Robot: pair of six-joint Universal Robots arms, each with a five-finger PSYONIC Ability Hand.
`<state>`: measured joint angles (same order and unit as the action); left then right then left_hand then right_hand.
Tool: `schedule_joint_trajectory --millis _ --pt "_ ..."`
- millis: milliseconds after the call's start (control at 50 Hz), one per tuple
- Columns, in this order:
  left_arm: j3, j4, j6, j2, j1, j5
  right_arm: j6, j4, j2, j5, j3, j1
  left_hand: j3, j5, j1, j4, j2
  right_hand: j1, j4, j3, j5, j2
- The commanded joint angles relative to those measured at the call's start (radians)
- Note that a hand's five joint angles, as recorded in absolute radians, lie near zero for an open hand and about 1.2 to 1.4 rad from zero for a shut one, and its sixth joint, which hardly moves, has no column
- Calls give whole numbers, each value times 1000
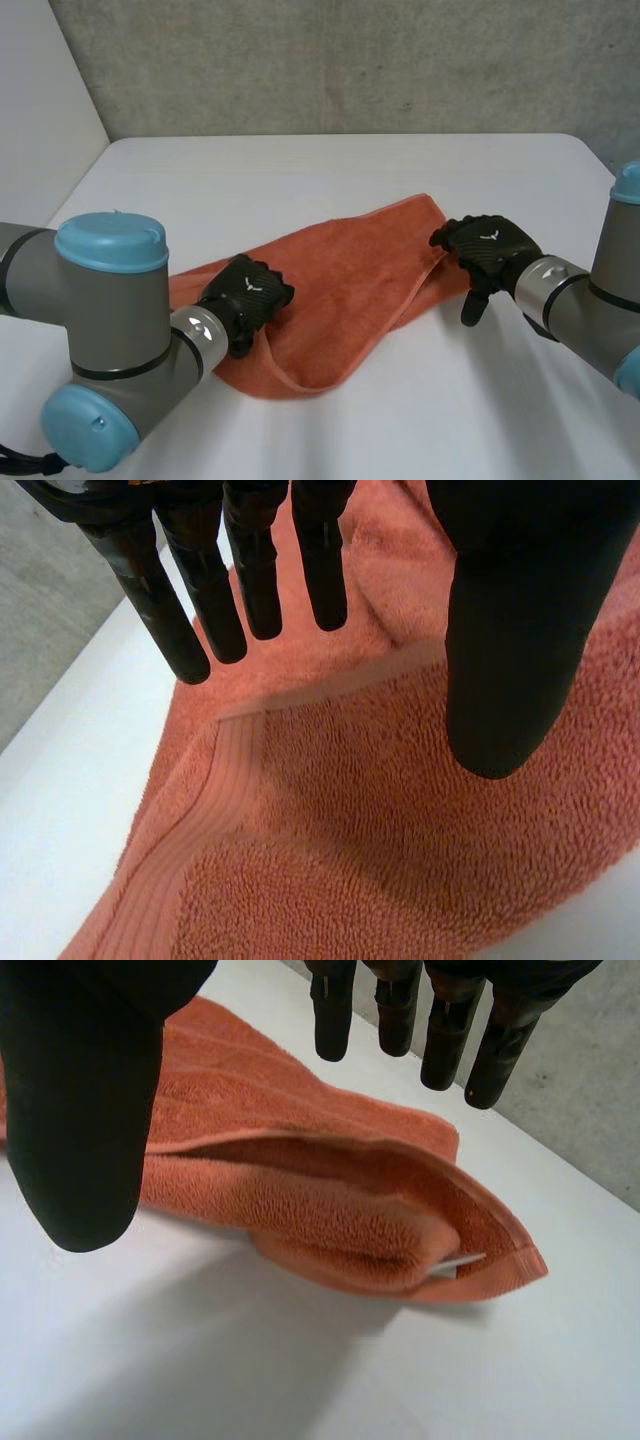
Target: Fold the laundry
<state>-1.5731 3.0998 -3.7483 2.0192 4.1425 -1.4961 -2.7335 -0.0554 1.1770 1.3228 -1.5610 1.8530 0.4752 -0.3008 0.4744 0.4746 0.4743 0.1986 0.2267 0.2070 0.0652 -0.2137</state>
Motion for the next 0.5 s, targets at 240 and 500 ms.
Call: schedule_joint_trajectory --millis 240,500 --pt "77 0 1 78 19 -6 58 26 0 3 -21 -6 802 -802 803 803 803 -24 -52 -32 -65 39" --pt "48 -1 2 -25 42 -24 57 72 -92 -11 165 -28 921 -921 922 922 922 21 -7 13 -20 -6"
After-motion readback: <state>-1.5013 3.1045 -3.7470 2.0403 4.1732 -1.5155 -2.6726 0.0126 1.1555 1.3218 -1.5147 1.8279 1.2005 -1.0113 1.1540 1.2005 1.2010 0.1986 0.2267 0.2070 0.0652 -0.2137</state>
